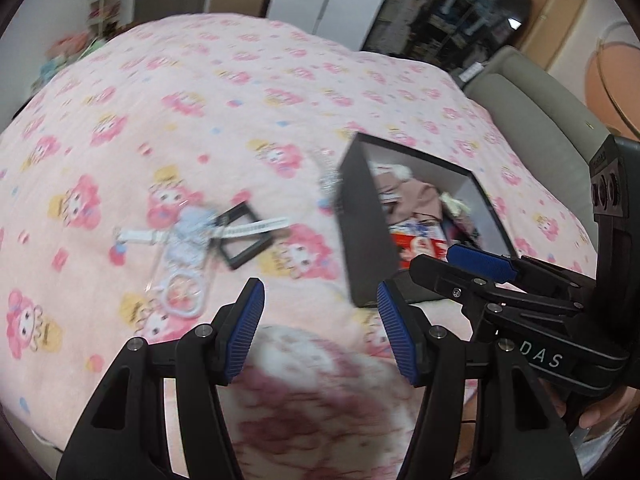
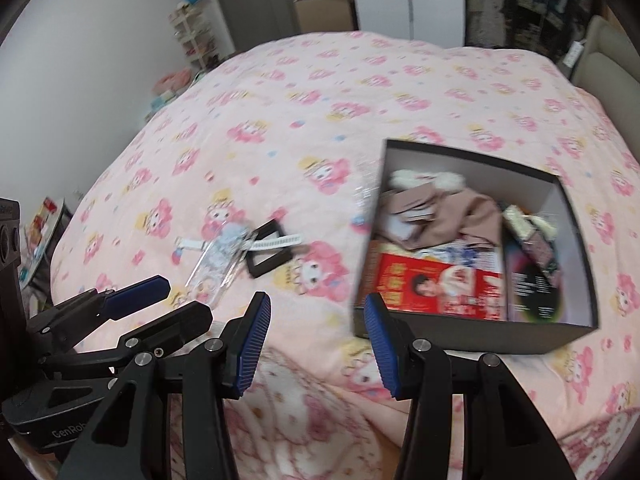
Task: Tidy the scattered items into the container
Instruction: 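Withdraw the left gripper from the box toward the clear phone case, then grasp the clear phone case with the left gripper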
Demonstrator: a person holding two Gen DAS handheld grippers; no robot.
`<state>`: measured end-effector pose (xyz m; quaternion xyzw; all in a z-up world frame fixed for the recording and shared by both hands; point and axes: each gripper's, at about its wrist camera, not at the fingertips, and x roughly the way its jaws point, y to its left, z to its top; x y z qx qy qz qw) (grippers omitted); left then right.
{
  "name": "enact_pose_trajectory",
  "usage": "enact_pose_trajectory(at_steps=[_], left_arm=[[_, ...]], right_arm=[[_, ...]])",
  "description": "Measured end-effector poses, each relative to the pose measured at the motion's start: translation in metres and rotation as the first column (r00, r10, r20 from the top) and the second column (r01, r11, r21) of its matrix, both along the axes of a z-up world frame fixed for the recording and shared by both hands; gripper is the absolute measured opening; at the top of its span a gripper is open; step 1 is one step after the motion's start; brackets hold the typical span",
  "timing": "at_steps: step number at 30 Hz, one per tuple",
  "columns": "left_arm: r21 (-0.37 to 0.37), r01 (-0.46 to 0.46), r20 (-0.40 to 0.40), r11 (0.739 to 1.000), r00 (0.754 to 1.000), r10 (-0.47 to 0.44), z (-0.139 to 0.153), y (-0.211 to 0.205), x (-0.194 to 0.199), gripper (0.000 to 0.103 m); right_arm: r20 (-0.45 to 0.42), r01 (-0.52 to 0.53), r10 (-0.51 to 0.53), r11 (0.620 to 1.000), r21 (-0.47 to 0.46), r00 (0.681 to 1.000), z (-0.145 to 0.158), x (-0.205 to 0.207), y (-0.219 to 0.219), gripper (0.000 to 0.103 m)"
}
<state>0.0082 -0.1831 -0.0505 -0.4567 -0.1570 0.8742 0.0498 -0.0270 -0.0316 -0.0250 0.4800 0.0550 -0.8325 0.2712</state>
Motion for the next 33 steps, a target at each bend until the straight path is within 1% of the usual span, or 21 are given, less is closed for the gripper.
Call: enact_pose_trajectory(at_steps=[5,9,17,23,26,28,30,33], left_arm=[[0.030,-0.071,0.047,0.997,0.997,0.069,-0.024,-0.035,0.002,0.060],[0.067,-0.111,0.074,0.992,0.992,0.106,-0.042,-0.059,0.000,0.060],[0.103,-0.176,0.128,0.979,0.978,0.162,-0.076,-0.093,-0.011,0.060],[0.123,-0.215,0.173,0.969,0.966,0.192,-0.102,-0.111,-0.017,0.060],[0.140,-0.230,0.195,0.963,0.960,0.201,-0.114,-0.118,-0.020,0.060],[0.150,-0.242,0.212,0.959,0.955,0.208,-0.122,-0.121,-0.022,0.060],[0.170,-0.253,0.232,0.953,0.950,0.211,-0.129,-0.124,-0.022,0.061],[0.200,-0.270,0.274,0.942,0.938,0.211,-0.143,-0.126,-0.019,0.061]], right_arm=[[0.067,-0.066,0.065,0.998,0.008,0.996,-0.025,-0.006,-0.038,0.045],[0.128,-0.112,0.110,0.994,0.012,0.986,-0.044,-0.013,-0.065,0.045],[0.171,-0.171,0.158,0.983,0.064,0.972,-0.073,-0.026,-0.110,0.045],[0.213,-0.211,0.186,0.972,0.101,0.959,-0.098,-0.037,-0.136,0.045],[0.248,-0.239,0.205,0.965,0.112,0.947,-0.110,-0.041,-0.145,0.045],[0.252,-0.259,0.220,0.957,0.131,0.942,-0.117,-0.044,-0.152,0.045],[0.251,-0.271,0.230,0.951,0.146,0.940,-0.122,-0.046,-0.157,0.045],[0.269,-0.288,0.243,0.947,0.140,0.932,-0.129,-0.052,-0.163,0.045]])
